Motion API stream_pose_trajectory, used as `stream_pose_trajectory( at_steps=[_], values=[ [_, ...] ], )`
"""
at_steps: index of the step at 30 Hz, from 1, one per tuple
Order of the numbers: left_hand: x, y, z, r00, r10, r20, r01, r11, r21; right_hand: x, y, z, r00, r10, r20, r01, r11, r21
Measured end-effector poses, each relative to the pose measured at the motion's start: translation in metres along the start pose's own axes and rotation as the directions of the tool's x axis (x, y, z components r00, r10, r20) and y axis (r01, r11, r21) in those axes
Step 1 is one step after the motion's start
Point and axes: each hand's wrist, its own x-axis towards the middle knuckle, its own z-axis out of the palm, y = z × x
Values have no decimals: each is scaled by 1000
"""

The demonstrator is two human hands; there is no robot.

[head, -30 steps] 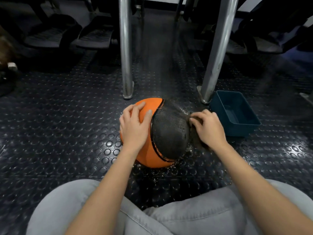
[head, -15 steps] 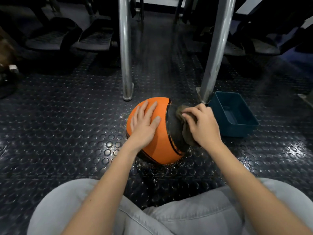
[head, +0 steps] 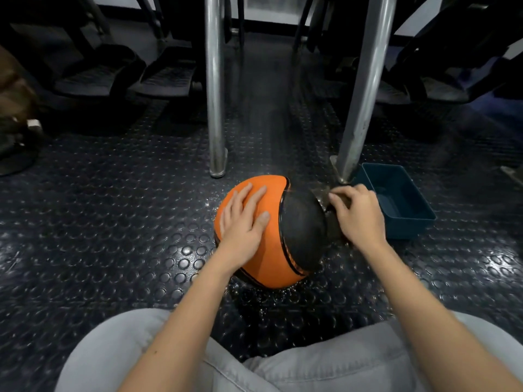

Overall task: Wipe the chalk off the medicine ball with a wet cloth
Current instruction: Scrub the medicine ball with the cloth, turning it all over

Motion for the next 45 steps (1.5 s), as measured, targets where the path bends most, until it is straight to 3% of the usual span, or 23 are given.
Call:
stream_pose_trajectory(
  at_steps=[3, 6, 8, 11, 13, 14, 16, 19, 21, 24, 27, 29, 31, 34, 36, 39, 41, 43, 45],
  values=[
    [1, 0, 2, 1000, 16, -19, -16, 1000, -4, -11, -48, -8, 944, -294, -153, 316, 937, 148],
    [-1, -1, 5, 998, 58, -28, -59, 998, -33, -31, -56, 7, 866, -496, -59, 499, 863, 78],
    [1, -1, 5, 996, 82, -30, -83, 996, -42, -25, -39, 12, 904, -425, -49, 427, 901, 75],
    [3, -1, 6, 994, 96, -43, -98, 994, -55, -3, -1, 6, 992, -123, 10, 123, 991, -42],
    [2, -4, 6, 993, 90, -73, -96, 992, -79, 4, 7, -3, 1000, 13, 23, -13, 1000, 10],
    [2, -5, 5, 993, 84, -88, -91, 992, -90, 2, -1, -6, 1000, -28, -5, 28, 997, 79],
    [1, -7, 4, 990, 68, -121, -81, 991, -107, -10, -32, -6, 968, -245, -56, 251, 953, 173],
    [4, -7, 4, 987, 96, -131, -110, 989, -101, -31, -58, 7, 875, -484, -2, 480, 868, 130],
    [5, -4, 5, 989, 106, -101, -116, 988, -100, -23, -44, 12, 897, -442, -19, 442, 889, 118],
    [10, 0, 7, 990, 117, -79, -124, 989, -83, 1, -10, 12, 981, -192, -3, 191, 975, 117],
    [7, -5, 8, 985, 131, -112, -142, 985, -98, 8, 6, 12, 997, 22, 74, -26, 998, 61],
    [5, -10, 6, 982, 123, -143, -142, 981, -131, -1, -8, 8, 999, -26, 25, 22, 987, 161],
    [6, -13, 3, 982, 98, -161, -124, 980, -158, -12, -39, 1, 975, -210, -69, 221, 946, 236],
    [12, -17, 2, 978, 100, -182, -131, 977, -170, -29, -60, 8, 880, -471, -58, 475, 873, 111],
    [14, -18, 2, 980, 88, -181, -121, 976, -182, -24, -46, 16, 903, -428, -35, 429, 900, 82],
    [14, -14, 3, 983, 78, -166, -108, 978, -178, -1, -11, 16, 989, -148, 27, 147, 989, 26],
    [12, -14, 4, 979, 88, -184, -118, 980, -158, 9, 3, 11, 996, 4, 89, -3, 1000, -14],
    [11, -16, 5, 974, 90, -208, -123, 980, -154, 7, -8, 5, 999, -12, 30, 9, 995, 95],
    [10, -19, 4, 970, 76, -231, -118, 978, -171, -2, -35, 3, 982, -187, -24, 188, 961, 201]
  ],
)
